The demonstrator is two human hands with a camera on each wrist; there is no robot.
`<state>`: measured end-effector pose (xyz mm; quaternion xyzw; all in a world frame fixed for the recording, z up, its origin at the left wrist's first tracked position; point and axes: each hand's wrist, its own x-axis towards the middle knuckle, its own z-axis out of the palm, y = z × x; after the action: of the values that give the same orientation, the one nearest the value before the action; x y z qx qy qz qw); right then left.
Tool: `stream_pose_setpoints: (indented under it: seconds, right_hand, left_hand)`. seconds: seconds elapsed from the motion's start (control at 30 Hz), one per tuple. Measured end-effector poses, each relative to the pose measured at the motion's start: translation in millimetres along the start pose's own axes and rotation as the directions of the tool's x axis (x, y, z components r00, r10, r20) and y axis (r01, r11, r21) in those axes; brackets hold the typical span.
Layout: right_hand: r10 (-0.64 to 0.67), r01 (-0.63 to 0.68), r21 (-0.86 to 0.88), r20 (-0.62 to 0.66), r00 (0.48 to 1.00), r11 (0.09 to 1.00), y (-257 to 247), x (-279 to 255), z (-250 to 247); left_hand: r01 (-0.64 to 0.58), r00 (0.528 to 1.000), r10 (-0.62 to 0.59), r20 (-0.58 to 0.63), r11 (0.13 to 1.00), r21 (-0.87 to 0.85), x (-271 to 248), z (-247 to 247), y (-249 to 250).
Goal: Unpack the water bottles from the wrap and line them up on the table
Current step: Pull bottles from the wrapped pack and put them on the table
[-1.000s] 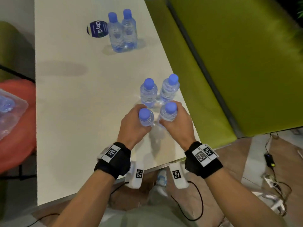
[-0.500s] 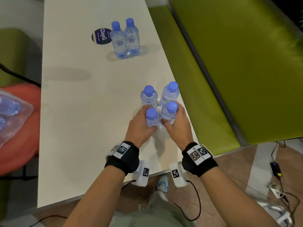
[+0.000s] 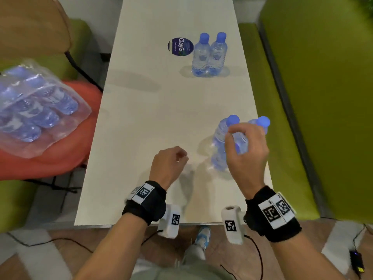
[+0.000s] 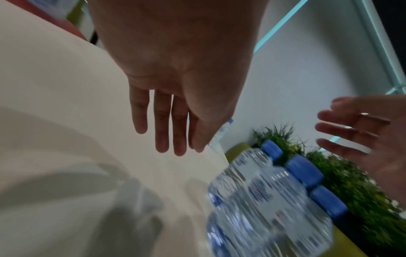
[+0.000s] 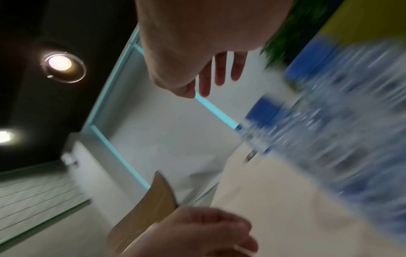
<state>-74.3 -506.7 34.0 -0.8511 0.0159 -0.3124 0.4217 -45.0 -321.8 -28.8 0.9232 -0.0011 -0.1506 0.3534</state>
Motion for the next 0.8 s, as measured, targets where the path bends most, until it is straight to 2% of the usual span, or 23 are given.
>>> stream_pose_setpoints:
  seconds: [0.03, 0.1, 0.2, 0.3, 0.43, 0.57, 0.7, 0.8]
  right_hand:
    - [-0.021, 0.018, 0.054, 0.060, 0.998, 0.998, -11, 1, 19]
    - [0.002, -0.034, 0.141, 0.220, 0.975, 0.989, -32, -1, 60]
    - [-0.021, -0.073, 0.189, 0.453, 0.891, 0.979, -63, -5, 119]
    - [-0.111, -0.036, 0.231, 0.592, 0.798, 0.972, -92, -5, 178]
    - [-0.182, -0.002, 0.256, 0.692, 0.699, 0.967, -126, -1, 257]
    - [-0.237, 0.035, 0.280, 0.732, 0.639, 0.959, -148, 2, 325]
    - [-0.293, 0.109, 0.284, 0.765, 0.573, 0.953, -165, 8, 378]
    - [-0.314, 0.164, 0.268, 0.810, 0.495, 0.949, -180, 15, 410]
  left_hand:
    - [0.025, 0.999, -0.025, -0.032, 1.000, -0.011, 1, -11, -8]
    - [0.073, 0.992, -0.074, -0.099, 0.997, -0.009, 3, -36, -28]
    - [0.141, 0.968, -0.143, -0.208, 0.990, -0.025, 5, -77, -64]
    - [0.214, 0.914, -0.223, -0.340, 0.975, -0.064, 3, -122, -104]
    - [0.301, 0.808, -0.340, -0.480, 0.940, -0.160, 0, -179, -155]
    - [0.374, 0.721, -0.424, -0.548, 0.904, -0.207, 3, -226, -196]
    - [0.360, 0.678, -0.397, -0.619, 0.913, -0.190, 16, -257, -227]
    - [0.342, 0.691, -0.360, -0.627, 0.927, -0.156, 26, -269, -239]
